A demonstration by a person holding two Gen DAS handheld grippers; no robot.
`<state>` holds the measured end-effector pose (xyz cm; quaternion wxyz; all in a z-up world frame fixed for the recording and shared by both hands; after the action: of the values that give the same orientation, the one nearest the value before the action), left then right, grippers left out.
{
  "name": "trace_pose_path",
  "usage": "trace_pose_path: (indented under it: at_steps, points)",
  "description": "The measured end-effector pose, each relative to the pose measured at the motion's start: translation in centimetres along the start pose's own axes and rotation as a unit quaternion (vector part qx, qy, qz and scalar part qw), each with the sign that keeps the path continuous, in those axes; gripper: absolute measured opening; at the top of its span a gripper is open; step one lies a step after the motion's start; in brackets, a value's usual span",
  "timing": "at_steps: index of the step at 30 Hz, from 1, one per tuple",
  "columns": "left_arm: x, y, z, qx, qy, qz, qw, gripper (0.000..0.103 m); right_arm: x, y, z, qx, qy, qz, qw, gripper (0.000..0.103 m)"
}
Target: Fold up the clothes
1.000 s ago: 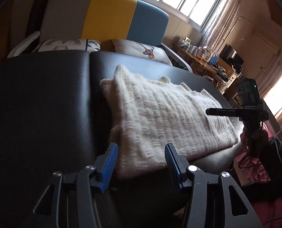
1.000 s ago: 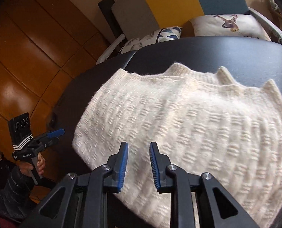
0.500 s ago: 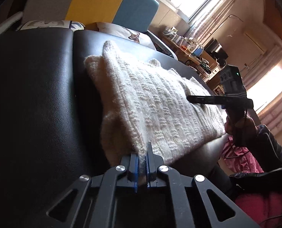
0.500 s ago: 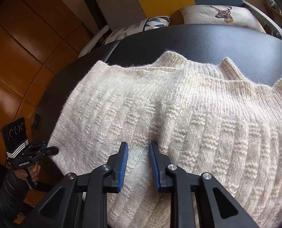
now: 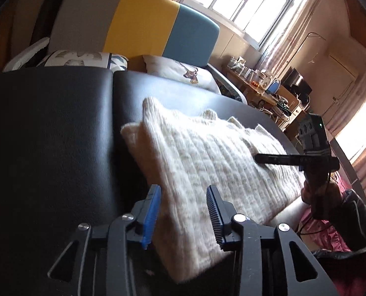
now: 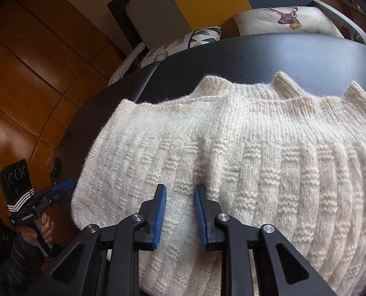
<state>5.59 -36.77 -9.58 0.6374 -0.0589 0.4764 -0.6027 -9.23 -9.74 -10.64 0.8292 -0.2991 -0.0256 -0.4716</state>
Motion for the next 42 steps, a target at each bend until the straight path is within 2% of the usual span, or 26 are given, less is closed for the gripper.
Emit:
trace_pose_path:
  at_steps: [2,5,6,8,10,13,16,20,21,24,27,29,31,32,34,39,42]
  points:
    - [1.0,-1.5,-1.6,0.002,-0.006,0.001,1.0,0.041,0.0,-0.1,0.5,-0.008,0.006,0.004,1.0,0.023]
    - [3.4,-3.0,-4.2,0.023,0.001,0.034,0.9992,0.039,-0.4,-0.2,0.9,-0.014,0.015,0.002,1.0,0.023]
    - [3.8,-3.2,-4.9,0.032,0.0,0.036,0.9988,0.032,-0.7,-0.3,0.9,-0.015,0.019,0.001,1.0,0.023]
    - [4.6,-3.0,-5.8,0.043,-0.023,0.047,0.9977,0.006,-1.2,-0.3,0.7,-0.012,0.025,-0.005,1.0,0.023]
    - [5.5,-2.4,-5.7,0.037,-0.026,0.071,0.9964,0.006,-1.9,-0.1,0.1,-0.001,0.031,-0.015,0.999,0.023]
    - [6.0,-1.7,-5.0,0.028,-0.025,0.091,0.9951,0.006,-2.7,0.5,-0.6,0.001,0.008,-0.033,0.999,0.023]
    - [5.0,-1.8,-4.2,0.018,-0.033,0.084,0.9958,0.013,-2.8,0.7,-0.7,-0.008,0.001,-0.034,0.999,0.023]
    - [4.2,-2.2,-3.1,0.004,-0.051,0.079,0.9956,0.047,-3.9,0.1,0.6,-0.012,0.0,-0.041,0.999,0.023]
    - [4.1,-2.3,-2.9,0.007,-0.069,0.075,0.9948,0.048,-4.3,-0.2,1.5,-0.021,0.008,-0.039,0.999,0.023]
    - [2.7,-2.3,-2.2,-0.004,-0.076,0.049,0.9959,0.046,-6.4,-1.1,4.6,-0.048,0.032,-0.039,0.998,0.023]
    - [0.7,-2.7,-2.4,-0.016,-0.038,0.027,0.9988,0.048,-10.4,-2.1,6.7,-0.059,0.069,-0.061,0.994,0.023]
    - [-0.4,-2.7,-4.0,0.002,-0.042,0.008,0.9991,0.048,-13.1,-2.5,6.7,-0.047,0.089,-0.08,0.992,0.023]
    - [-0.3,-2.3,-6.3,0.042,-0.066,0.002,0.997,0.048,-15.3,-2.6,6.0,-0.032,0.112,-0.094,0.989,0.023]
    - [0.1,-1.9,-7.0,0.053,-0.074,0.002,0.9959,0.048,-16.4,-2.4,5.3,-0.016,0.137,-0.102,0.985,0.023]
    - [0.8,-1.5,-7.8,0.056,-0.079,0.007,0.9953,0.049,-18.2,-1.8,4.6,-0.018,0.151,-0.108,0.983,0.02]
    - [0.4,-2.3,-7.3,0.054,-0.079,0.015,0.9953,0.048,-18.2,-1.6,5.0,-0.031,0.15,-0.107,0.982,0.02]
    - [0.1,-3.0,-5.8,0.031,-0.071,0.02,0.9968,0.048,-16.8,-1.9,6.0,-0.048,0.153,-0.092,0.983,0.022]
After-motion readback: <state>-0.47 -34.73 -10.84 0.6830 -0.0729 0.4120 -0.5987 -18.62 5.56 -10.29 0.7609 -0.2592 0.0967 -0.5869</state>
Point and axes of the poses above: each gripper's, at about its wrist camera, not at the fingertips, and z roughly against the way its jaws point, x to its left, y to its underside, the point moved 1 cm from there along -z, roughly the way its jaws point, and after that the axes turned 12 degrees about y, right-handed, at the moved point
